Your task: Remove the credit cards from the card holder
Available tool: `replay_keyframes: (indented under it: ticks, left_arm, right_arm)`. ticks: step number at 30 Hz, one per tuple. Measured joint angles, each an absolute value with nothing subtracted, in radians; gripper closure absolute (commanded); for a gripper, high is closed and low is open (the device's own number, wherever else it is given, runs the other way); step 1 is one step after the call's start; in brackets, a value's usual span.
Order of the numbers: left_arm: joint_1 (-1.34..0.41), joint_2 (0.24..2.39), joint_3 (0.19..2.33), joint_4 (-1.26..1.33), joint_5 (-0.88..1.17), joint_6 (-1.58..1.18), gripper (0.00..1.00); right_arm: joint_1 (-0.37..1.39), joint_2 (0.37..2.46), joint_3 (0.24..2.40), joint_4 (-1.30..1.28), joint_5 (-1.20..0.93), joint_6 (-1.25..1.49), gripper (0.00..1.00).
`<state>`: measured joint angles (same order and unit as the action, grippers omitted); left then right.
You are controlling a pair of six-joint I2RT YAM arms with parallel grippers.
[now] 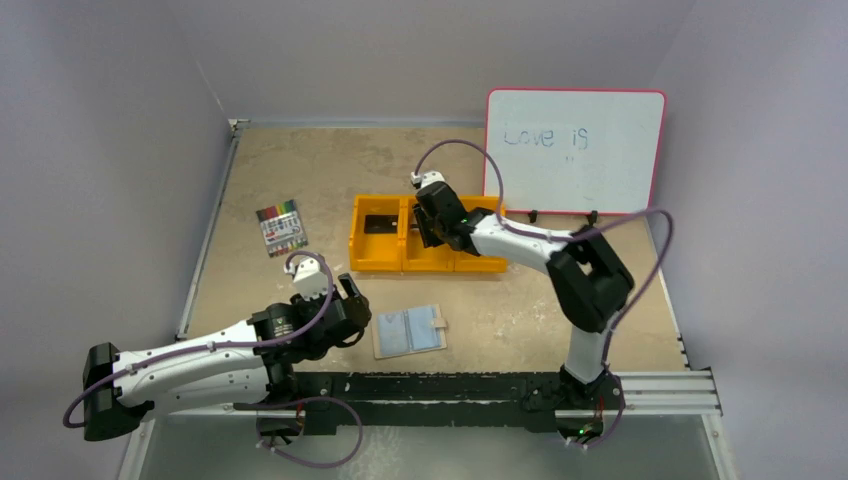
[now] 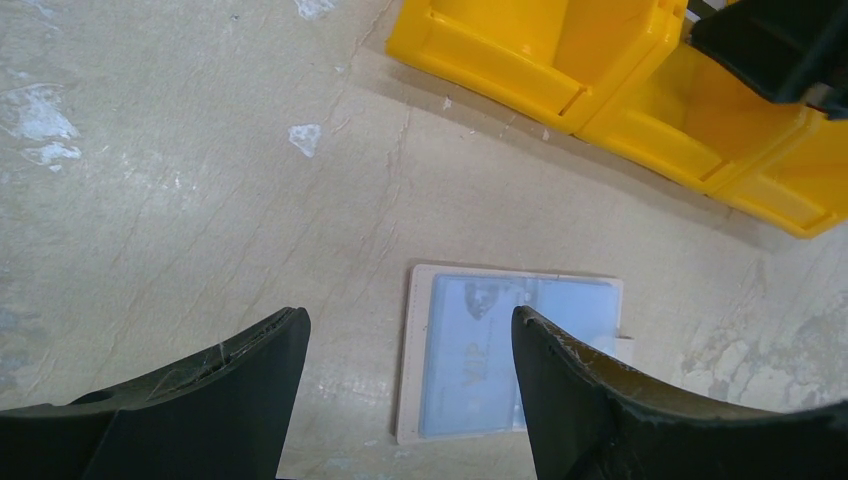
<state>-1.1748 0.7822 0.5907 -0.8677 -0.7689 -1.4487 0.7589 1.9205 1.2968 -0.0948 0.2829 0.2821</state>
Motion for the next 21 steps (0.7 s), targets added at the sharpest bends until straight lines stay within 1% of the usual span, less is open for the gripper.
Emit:
replay_keyframes:
  ticks: [4, 6, 9, 11, 13, 16, 19, 21]
  left_arm:
    - [-1.175, 0.78, 0.579, -0.836, -0.762, -1.448, 0.27]
    - [-1.175, 0.788, 0.574, -0.824, -0.761, -1.448, 0.27]
    - [-1.175, 0.812, 0.574, -0.809, -0.763, -1.451, 0.28]
    - [-1.175, 0.828, 0.574, -0.805, -0.763, -1.457, 0.28]
    - [-1.175, 0.83, 0.574, -0.805, -0.77, -1.467, 0.28]
    - [-1.175, 0.819, 0.574, -0.809, -0.785, -1.489, 0.28]
    - [-1.175, 0.793, 0.574, -0.817, -0.796, -1.51, 0.28]
    - [-1.175, 0.773, 0.574, -0.825, -0.801, -1.52, 0.28]
  right_arm:
    - [0.759, 1.688, 1.185, -0.08, 0.2, 0.305, 0.59]
    - [0.759, 1.571, 1.135, -0.036, 0.161, 0.345, 0.56]
    - [0.774, 1.401, 0.999, 0.075, 0.088, 0.433, 0.53]
    - [0.809, 1.327, 0.891, 0.131, 0.077, 0.501, 0.52]
    - [0.875, 1.308, 0.817, 0.148, 0.087, 0.562, 0.53]
    - [0.998, 1.342, 0.743, 0.15, 0.089, 0.652, 0.56]
    - [1.068, 1.367, 0.688, 0.174, 0.081, 0.729, 0.57]
    - [1.084, 1.372, 0.657, 0.193, 0.08, 0.771, 0.57]
